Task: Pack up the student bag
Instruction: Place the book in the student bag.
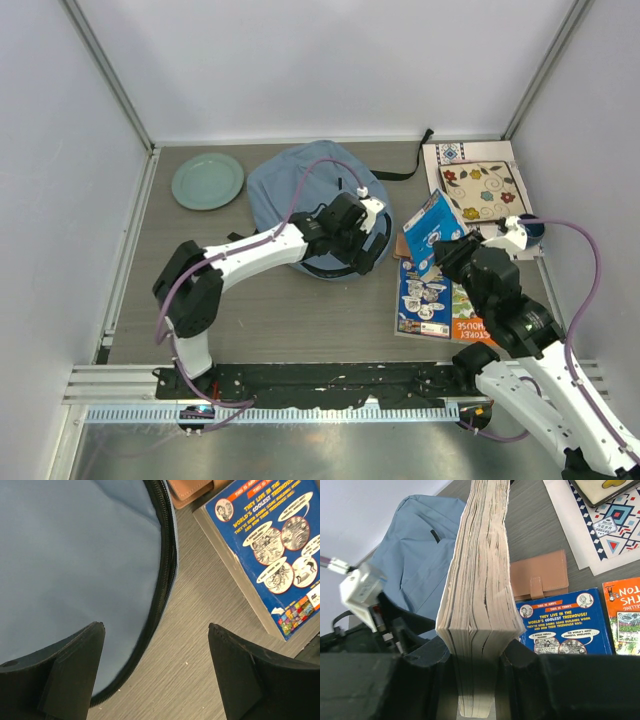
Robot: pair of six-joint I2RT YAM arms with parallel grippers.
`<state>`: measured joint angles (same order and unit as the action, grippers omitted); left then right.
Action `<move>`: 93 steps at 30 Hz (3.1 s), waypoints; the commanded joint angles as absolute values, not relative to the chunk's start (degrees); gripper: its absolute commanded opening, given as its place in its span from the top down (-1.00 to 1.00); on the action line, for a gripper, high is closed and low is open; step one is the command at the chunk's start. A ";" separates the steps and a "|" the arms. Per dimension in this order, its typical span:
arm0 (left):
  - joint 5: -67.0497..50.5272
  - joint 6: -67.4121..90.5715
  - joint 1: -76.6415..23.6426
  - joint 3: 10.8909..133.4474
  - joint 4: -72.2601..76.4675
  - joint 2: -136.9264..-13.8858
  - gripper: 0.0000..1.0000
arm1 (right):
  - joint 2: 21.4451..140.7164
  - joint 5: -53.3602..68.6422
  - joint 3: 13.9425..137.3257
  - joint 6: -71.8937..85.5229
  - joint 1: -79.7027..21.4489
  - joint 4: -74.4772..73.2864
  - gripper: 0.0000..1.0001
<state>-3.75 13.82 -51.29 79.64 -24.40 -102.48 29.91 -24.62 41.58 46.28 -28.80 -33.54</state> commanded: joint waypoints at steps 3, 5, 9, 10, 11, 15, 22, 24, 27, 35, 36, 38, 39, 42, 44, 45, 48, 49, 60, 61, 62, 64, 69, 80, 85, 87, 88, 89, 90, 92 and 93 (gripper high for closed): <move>-8.09 9.76 -51.24 84.55 -28.48 -106.96 -0.64 | 28.21 -26.63 45.35 45.70 -28.74 -29.79 0.99; -7.74 9.67 -51.24 84.55 -28.04 -107.66 -0.52 | 28.13 -26.37 45.26 45.70 -28.74 -29.88 0.98; -7.21 9.58 -51.24 84.73 -27.77 -108.72 -0.36 | 28.21 -25.75 44.65 45.79 -28.74 -29.88 0.98; -7.29 9.49 -51.24 84.73 -27.77 -108.89 -0.29 | 28.13 -25.66 44.65 45.79 -28.74 -29.80 0.99; -7.21 9.41 -51.24 84.81 -27.77 -109.42 -0.25 | 28.13 -25.49 44.47 45.70 -28.74 -29.88 0.98; -6.77 9.40 -51.24 84.99 -28.30 -110.39 0.11 | 28.12 -25.31 44.30 45.88 -28.65 -29.88 0.98; -5.10 9.14 -50.89 84.90 -28.74 -110.74 0.24 | 28.21 -25.31 44.12 45.88 -28.65 -29.80 0.98; -4.66 8.79 -50.89 84.99 -28.83 -111.01 0.23 | 28.30 -25.14 44.03 45.79 -28.74 -29.88 0.98; -3.52 8.53 -50.89 85.08 -28.74 -111.18 0.04 | 28.65 -25.05 43.95 45.88 -28.74 -29.80 0.98; -1.41 6.33 -50.89 85.69 -28.39 -111.18 0.55 | 29.18 -24.87 43.77 46.05 -28.83 -29.88 0.98; -1.15 6.24 -50.98 85.78 -28.56 -111.18 0.78 | 29.18 -24.87 43.77 46.05 -28.74 -29.88 0.98; -0.62 6.07 -50.89 85.78 -28.56 -110.75 1.00 | 29.09 -24.79 43.68 46.05 -28.74 -29.88 0.99; -0.44 6.06 -50.98 85.78 -28.56 -110.48 1.00 | 29.09 -24.79 43.59 46.14 -28.74 -29.80 0.98; -0.44 6.41 -50.89 85.43 -28.13 -109.17 1.00 | 29.09 -24.87 43.33 46.14 -28.74 -29.79 0.99; 1.58 8.16 -50.89 84.73 -27.17 -108.03 1.00 | 29.27 -24.79 43.24 46.23 -28.74 -29.88 0.98; 2.71 8.96 -50.89 84.20 -26.81 -106.36 1.00 | 29.18 -24.79 43.33 46.14 -28.65 -29.80 0.98; 4.39 12.02 -50.89 82.36 -24.96 -101.28 1.00 | 28.83 -25.57 43.50 45.88 -28.65 -30.32 0.98; 4.83 12.74 -50.89 81.74 -24.79 -100.03 1.00 | 28.83 -25.75 43.85 45.44 -28.74 -30.50 0.99; 13.27 21.44 -50.98 80.77 -25.66 -86.49 1.00 | 27.25 -14.18 44.56 49.03 -28.65 -31.20 0.99; 13.88 22.32 -50.89 80.86 -25.75 -85.88 1.00 | 26.90 -12.93 44.39 49.65 -28.74 -31.29 0.98; 14.93 22.59 -50.98 80.95 -25.75 -84.83 1.00 | 26.11 -11.70 44.12 51.31 -28.74 -31.29 0.99; 15.82 23.29 -51.06 81.04 -25.75 -84.03 1.00 | 25.67 -8.01 43.60 53.08 -28.83 -31.29 0.99; 18.98 24.43 -51.42 79.28 -24.09 -80.51 1.00 | 27.42 -1.94 41.32 58.35 -28.74 -29.80 0.99; 23.29 26.63 -53.52 72.61 -18.29 -73.66 1.00 | 32.60 7.54 31.57 69.07 -28.74 -12.88 0.99; 22.76 25.31 -55.89 70.23 -14.60 -71.99 1.00 | 33.66 9.41 22.42 79.77 -28.74 5.51 0.98; 22.59 25.05 -56.51 68.73 -12.15 -71.28 1.00 | 34.62 8.88 21.71 80.51 -28.74 8.87 0.98; 22.85 24.87 -57.30 68.30 -11.43 -70.76 1.00 | 35.50 8.88 21.88 80.86 -28.74 8.79 0.98; 23.11 24.53 -57.65 67.51 -10.73 -70.49 1.00 | 36.90 9.05 21.80 81.99 -28.74 10.70 0.98; 23.20 24.17 -58.00 67.33 -9.33 -70.40 1.00 | 37.78 9.49 21.01 82.78 -28.65 12.55 0.99; 24.25 23.38 -58.97 66.62 -8.18 -69.88 1.00 | 40.50 9.49 19.78 86.46 -28.74 17.20 0.98; 24.69 23.12 -59.32 66.36 -6.96 -69.61 1.00 | 41.82 9.49 18.56 87.27 -28.74 19.14 0.98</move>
<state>22.04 24.77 -57.74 66.54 -17.72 -73.19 38.89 7.97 19.70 79.33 -28.75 -0.69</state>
